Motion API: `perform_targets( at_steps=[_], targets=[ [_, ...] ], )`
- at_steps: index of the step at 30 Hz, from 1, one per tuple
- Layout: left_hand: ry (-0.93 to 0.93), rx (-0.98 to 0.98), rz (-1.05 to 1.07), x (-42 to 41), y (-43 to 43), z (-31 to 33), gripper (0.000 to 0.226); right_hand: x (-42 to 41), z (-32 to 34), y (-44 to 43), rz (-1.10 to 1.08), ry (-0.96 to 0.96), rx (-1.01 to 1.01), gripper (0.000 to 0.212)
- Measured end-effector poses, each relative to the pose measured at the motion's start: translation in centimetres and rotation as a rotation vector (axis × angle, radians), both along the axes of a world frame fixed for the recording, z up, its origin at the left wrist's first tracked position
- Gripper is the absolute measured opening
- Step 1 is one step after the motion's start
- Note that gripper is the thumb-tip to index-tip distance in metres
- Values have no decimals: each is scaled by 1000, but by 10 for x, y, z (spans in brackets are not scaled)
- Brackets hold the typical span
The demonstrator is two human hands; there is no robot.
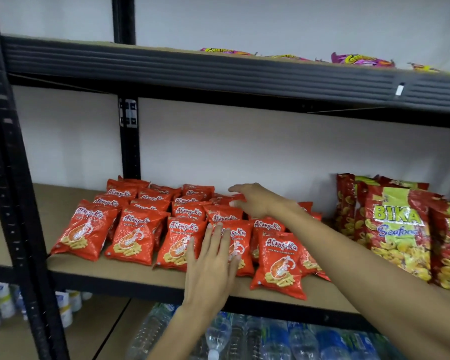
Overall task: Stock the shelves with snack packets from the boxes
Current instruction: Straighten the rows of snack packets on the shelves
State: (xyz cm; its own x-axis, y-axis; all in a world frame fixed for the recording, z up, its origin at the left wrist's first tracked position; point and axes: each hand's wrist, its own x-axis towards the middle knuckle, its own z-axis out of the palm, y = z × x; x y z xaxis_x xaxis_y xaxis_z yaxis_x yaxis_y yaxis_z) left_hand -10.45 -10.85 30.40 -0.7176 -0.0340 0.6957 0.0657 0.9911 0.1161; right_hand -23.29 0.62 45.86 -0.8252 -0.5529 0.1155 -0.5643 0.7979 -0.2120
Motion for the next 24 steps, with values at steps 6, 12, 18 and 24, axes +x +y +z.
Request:
perform_targets(
  at_steps=[6,12,18,24],
  targets=[
    [-31,74,-46,-6,5,53,59,55,-9,73,-97,121,-203,57],
    [-348,-87,-248,-54,36,112,58,132,-78,112,-232,165,-310,66],
    [-730,-129,-224,-89,70,128,63,157,-126,103,-271,132,-263,62],
    [-882,-187,-168,-103,75,118,69,143,-144,94,-249,158,-277,61]
  ],
)
